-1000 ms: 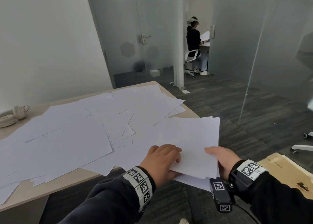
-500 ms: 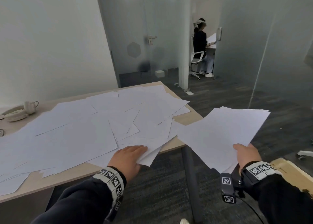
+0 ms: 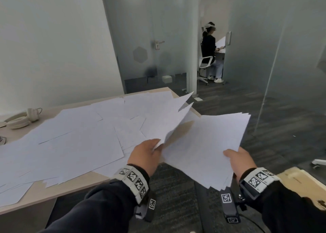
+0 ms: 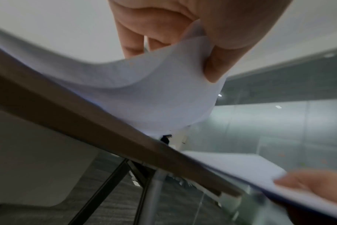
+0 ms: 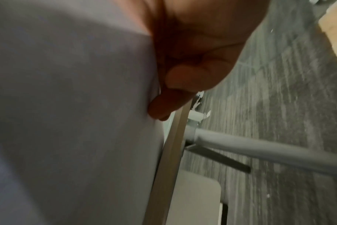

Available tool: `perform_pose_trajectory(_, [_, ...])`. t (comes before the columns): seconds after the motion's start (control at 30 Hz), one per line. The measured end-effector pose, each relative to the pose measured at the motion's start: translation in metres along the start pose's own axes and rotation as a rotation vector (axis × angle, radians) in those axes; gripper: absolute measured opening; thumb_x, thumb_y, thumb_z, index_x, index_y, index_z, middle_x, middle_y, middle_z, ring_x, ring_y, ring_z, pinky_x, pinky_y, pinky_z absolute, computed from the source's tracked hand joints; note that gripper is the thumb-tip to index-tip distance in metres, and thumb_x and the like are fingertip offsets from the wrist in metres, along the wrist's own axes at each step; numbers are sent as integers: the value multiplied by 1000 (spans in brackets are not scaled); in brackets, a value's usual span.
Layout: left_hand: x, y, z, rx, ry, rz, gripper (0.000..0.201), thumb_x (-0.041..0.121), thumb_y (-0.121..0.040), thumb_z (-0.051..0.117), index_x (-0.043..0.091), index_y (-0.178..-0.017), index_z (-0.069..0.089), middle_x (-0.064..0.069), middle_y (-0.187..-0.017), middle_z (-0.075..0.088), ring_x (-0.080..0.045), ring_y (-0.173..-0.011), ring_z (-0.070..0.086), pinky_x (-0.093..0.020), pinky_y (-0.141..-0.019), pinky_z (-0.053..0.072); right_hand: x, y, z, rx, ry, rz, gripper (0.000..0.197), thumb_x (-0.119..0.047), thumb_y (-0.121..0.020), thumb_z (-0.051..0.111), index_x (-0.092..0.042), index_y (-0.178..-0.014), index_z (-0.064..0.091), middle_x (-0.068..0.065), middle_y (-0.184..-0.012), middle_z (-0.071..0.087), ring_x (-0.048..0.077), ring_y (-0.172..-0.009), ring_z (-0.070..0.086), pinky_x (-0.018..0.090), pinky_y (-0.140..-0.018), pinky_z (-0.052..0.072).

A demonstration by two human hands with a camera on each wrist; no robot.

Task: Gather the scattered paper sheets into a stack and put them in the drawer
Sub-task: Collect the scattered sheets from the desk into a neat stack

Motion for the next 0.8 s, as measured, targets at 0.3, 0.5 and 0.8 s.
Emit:
perform_pose_trajectory(0.3, [3, 26, 61, -375, -306, 233, 57, 55, -90, 48, 42, -145, 35, 20, -149, 41, -6, -136, 39, -29, -113, 34, 9, 11, 49, -194, 30, 82, 36, -50, -92, 46, -17, -95, 62, 8, -109, 68, 28, -102, 64, 48, -100, 47])
perform_pose_trajectory(0.5, [-16, 19, 32, -216, -287, 192, 38, 45, -102, 38, 41, -136, 53, 20, -137, 55, -6, -129, 49, -22, -106, 34, 10, 13, 45, -195, 33, 101, 29, -43, -95, 49, -18, -96, 66, 2, -100, 73, 25, -97, 67, 47, -99, 47])
perform_pose_trajectory(0.8, [0, 19, 40, -167, -510, 300, 44, 48, -98, 22, 35, -125, 55, 11, -102, 70, -17, -94, 65, -29, -77, 53, 15, 17, 60, -254, 48, 88, 20, -29, -97, 50, -18, -94, 67, 6, -99, 73, 25, -95, 67, 45, -97, 48])
Point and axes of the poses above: each hand's wrist, its own y-axis away from the middle knuckle, its own z-axis out of the palm, x = y × z, the point moved 4 cm from there along -y, towards the middle knuckle
